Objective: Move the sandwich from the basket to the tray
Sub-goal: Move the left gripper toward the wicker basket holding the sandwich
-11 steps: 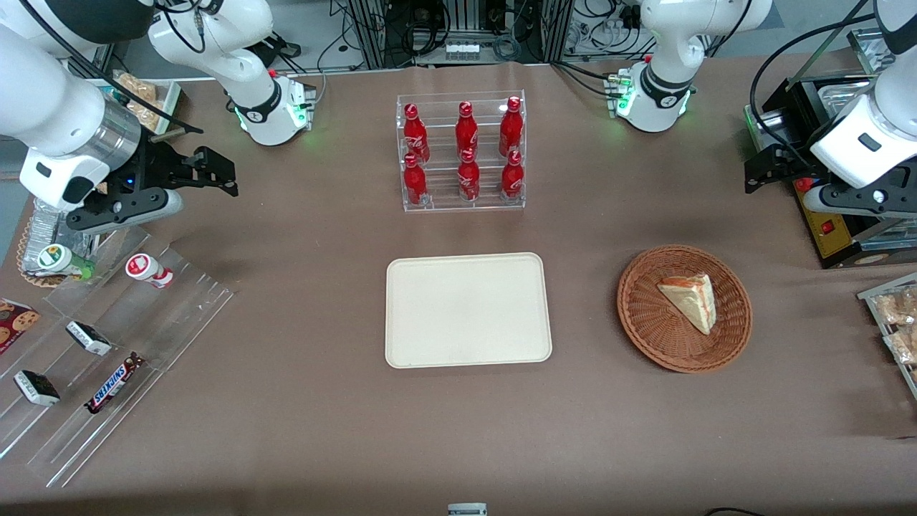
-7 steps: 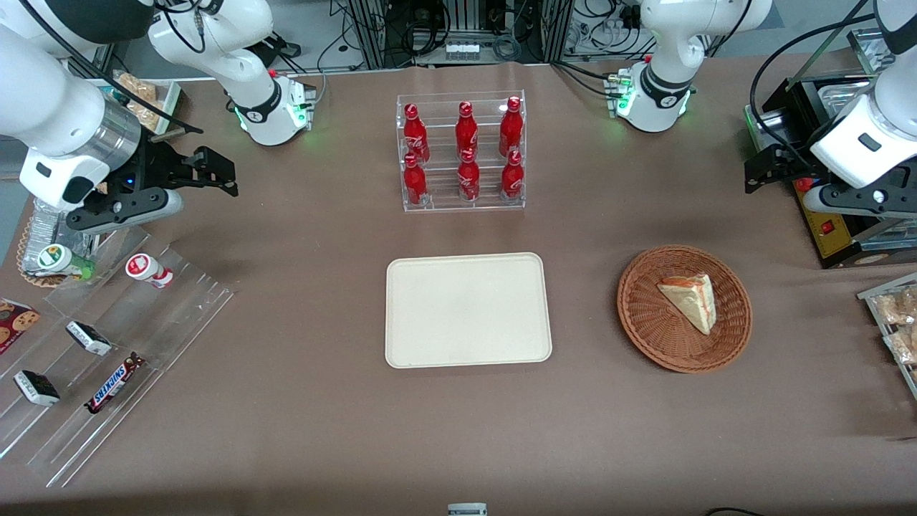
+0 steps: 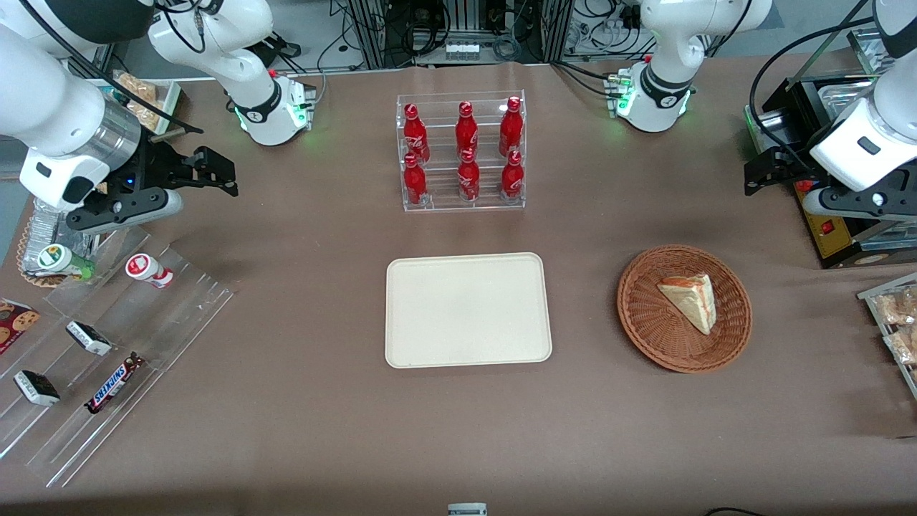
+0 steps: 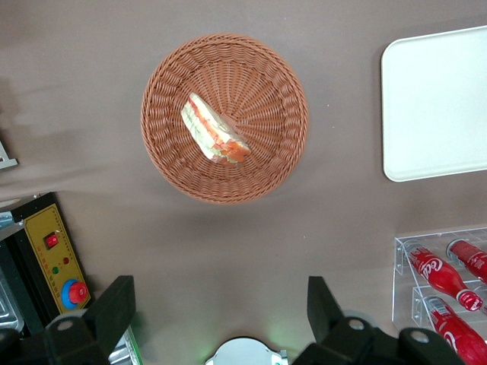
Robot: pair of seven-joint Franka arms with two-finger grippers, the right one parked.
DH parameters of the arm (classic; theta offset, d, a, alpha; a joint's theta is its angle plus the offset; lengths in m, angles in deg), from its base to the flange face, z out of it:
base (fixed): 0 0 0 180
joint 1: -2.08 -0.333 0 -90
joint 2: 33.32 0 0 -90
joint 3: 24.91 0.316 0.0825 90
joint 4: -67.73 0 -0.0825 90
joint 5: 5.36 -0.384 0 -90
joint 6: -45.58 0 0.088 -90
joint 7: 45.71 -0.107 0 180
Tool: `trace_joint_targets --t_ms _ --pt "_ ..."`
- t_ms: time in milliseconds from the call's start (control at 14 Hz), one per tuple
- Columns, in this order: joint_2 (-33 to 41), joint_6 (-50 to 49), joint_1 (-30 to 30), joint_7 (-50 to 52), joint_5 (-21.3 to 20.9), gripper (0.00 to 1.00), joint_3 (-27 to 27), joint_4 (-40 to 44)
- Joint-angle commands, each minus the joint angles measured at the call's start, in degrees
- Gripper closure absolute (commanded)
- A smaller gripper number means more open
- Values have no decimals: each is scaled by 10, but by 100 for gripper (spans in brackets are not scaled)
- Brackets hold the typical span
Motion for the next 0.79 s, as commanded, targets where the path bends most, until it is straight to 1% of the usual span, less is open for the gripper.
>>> trace_joint_targets --t_ms 0,214,357,429,643,714 --pt "-5 8 7 5 0 0 4 -23" --pt "-14 55 7 7 -3 0 4 -72" --pt "-18 131 11 11 -30 0 4 -136" --pt "-20 182 11 18 -37 0 3 -175" --pt "-32 312 6 50 -38 0 4 -259" --pt "-46 342 5 88 -38 0 5 -270"
